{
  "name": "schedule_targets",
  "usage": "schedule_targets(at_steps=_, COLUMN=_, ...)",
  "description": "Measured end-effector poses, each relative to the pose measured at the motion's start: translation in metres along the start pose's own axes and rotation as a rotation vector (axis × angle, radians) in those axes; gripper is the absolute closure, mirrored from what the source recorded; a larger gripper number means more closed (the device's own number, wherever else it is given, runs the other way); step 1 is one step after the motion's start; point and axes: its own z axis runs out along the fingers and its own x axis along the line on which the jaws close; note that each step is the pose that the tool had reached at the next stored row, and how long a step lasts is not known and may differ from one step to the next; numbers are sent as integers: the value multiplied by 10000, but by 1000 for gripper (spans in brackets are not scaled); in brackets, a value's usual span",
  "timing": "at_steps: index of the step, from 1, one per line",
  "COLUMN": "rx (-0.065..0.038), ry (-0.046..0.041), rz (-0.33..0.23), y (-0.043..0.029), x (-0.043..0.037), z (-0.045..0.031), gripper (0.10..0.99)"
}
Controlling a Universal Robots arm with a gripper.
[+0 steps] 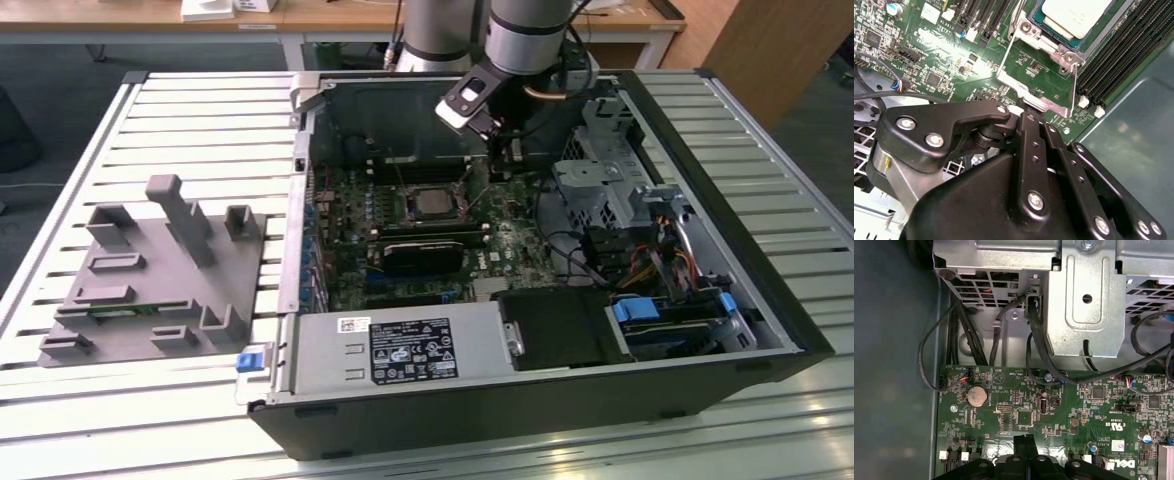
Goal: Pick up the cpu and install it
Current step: 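Close the cpu cover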
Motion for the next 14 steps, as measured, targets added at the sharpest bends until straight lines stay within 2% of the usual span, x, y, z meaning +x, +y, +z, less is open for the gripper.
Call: schedule_targets(at_steps=14, rx=0, ry=0, rz=0, y=-77, x=2, z=0, gripper=980)
